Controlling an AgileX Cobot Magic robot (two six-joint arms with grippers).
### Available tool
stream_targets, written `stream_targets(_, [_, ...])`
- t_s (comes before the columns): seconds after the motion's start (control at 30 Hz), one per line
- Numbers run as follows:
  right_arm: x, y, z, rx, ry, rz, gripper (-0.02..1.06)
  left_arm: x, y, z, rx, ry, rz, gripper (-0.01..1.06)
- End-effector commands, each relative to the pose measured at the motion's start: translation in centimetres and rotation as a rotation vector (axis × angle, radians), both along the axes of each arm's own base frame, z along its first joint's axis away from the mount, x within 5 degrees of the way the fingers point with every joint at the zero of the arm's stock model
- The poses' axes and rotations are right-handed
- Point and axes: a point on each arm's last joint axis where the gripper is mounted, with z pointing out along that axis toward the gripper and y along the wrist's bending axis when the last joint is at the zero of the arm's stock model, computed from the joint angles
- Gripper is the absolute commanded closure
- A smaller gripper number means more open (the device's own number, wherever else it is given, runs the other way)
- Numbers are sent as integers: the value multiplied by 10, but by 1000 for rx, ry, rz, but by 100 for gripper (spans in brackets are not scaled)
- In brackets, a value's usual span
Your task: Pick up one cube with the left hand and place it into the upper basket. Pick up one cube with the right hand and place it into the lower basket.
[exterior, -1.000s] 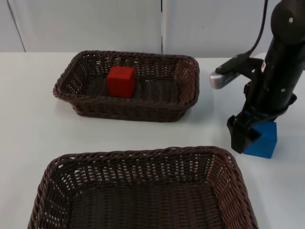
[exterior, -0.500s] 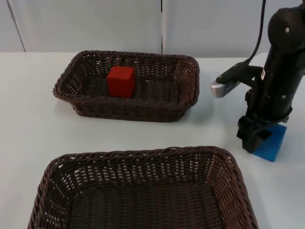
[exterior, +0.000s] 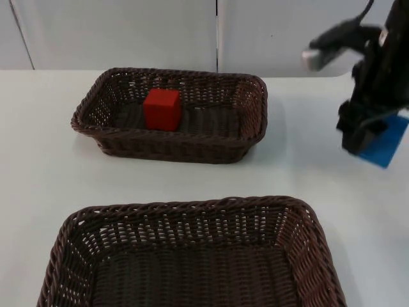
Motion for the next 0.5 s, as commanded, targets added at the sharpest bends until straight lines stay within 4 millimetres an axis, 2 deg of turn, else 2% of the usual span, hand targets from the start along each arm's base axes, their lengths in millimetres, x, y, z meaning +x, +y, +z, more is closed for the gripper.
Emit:
stream_targets(0.0, [-6,-5,28,27,-47,-41,105,-1,0,0,-4,-3,-1,13])
stream_targets(0.1, [-15,-8,60,77,-119,-91,105,-1,0,0,-9,-2,-1,13])
stream_targets(0.13, [-15,-8,60,77,-119,-91,105,-1,0,0,-9,-2,-1,13])
stream_targets(0.27, [-27,-13,95,144,-196,-154,105,-1,0,0,-9,-2,-1,13])
stream_targets(0.3, [-27,-13,95,144,-196,-154,105,-1,0,0,-9,-2,-1,13])
stream_targets(0.4, [-36,-17,114,180,-243,-180,105,-1,0,0,-8,0,-2,13])
stream_targets(0.47, [-37,-18,117,184,-250,-180,105,-1,0,0,-8,0,-2,13])
